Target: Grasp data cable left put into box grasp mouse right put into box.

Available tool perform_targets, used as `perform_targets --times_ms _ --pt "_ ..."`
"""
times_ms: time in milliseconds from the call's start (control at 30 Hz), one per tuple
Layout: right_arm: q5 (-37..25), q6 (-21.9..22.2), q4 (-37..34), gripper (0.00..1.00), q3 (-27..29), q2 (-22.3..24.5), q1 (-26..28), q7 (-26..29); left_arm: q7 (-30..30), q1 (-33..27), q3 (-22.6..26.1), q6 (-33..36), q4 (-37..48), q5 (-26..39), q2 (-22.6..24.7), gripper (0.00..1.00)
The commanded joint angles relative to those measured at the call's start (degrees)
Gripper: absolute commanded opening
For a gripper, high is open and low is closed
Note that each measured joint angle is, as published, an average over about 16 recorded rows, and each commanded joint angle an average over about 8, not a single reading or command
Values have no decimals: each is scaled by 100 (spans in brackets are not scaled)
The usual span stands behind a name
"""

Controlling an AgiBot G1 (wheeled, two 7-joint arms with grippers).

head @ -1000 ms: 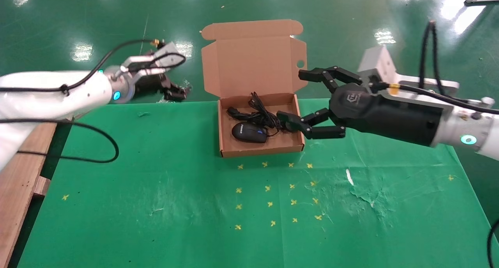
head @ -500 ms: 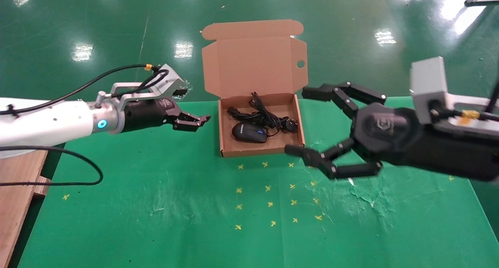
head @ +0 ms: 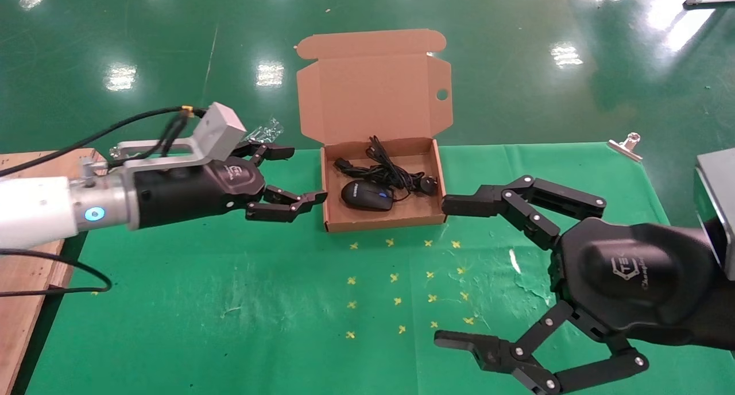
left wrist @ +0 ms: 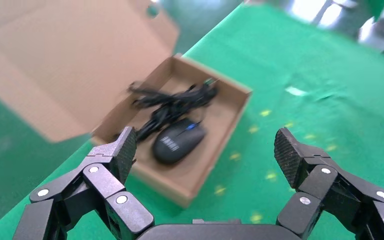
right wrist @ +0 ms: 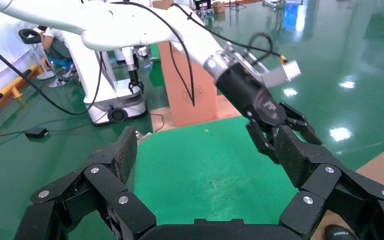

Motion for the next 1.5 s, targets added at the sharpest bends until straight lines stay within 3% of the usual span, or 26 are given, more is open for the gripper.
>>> perform_targets --times_ms 33,867,1500 --pt "48 -29 64 100 15 41 -35 30 42 115 -157 203 -145 -198 -110 100" --pt "61 -29 69 100 8 50 -38 25 532 1454 -1992 2582 -1842 -2516 -1393 100" --pt "60 -27 65 100 5 50 -37 24 533 1450 -1980 2563 -1830 -2505 -1388 100"
